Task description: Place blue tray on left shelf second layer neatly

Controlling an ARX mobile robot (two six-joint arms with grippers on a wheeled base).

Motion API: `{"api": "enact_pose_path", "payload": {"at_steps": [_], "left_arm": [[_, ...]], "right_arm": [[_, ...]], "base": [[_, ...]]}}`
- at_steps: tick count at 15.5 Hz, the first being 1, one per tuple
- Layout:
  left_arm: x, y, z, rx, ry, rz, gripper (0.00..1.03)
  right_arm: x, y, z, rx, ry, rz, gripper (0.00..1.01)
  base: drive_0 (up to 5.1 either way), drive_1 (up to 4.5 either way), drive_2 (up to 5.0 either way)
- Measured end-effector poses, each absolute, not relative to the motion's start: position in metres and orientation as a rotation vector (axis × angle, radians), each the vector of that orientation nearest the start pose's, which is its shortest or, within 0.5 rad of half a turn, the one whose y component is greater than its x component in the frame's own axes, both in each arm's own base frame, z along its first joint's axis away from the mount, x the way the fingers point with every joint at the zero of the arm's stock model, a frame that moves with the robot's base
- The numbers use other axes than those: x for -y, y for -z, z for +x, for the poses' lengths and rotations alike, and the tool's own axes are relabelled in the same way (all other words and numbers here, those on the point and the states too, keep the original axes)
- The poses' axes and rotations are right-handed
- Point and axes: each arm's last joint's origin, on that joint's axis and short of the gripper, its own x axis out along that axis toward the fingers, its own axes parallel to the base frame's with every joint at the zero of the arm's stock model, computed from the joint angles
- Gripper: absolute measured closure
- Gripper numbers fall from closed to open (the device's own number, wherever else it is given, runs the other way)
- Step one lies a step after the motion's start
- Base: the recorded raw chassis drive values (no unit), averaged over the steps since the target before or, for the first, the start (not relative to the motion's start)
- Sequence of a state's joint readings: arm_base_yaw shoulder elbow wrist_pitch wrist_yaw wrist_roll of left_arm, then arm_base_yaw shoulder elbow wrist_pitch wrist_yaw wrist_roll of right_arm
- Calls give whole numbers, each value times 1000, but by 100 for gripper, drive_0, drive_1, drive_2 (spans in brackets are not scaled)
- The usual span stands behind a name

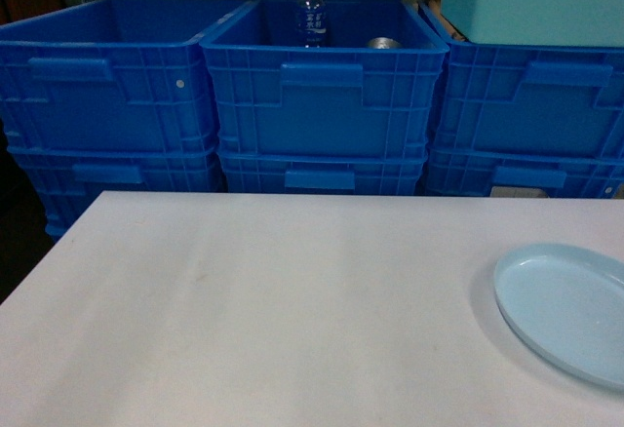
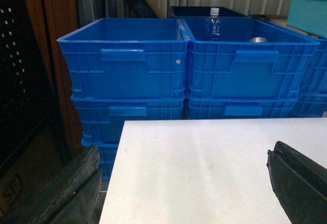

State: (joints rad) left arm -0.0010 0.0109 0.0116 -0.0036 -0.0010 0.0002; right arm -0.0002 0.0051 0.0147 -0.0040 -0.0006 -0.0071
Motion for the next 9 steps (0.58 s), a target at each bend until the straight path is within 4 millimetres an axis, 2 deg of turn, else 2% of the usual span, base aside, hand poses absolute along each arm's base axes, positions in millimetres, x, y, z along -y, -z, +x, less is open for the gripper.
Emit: {"api": "enact_pose_path", "payload": {"at_steps": [8,9], "left_arm": [[0,-166,98,-3,0,0,5],[0,-166,98,-3,0,1,5]], "right_arm": [[0,-168,97,12,1,-8,3],[2,-176,102,74,4,-10,3]], "base": [[0,0,0],[0,0,0]]}}
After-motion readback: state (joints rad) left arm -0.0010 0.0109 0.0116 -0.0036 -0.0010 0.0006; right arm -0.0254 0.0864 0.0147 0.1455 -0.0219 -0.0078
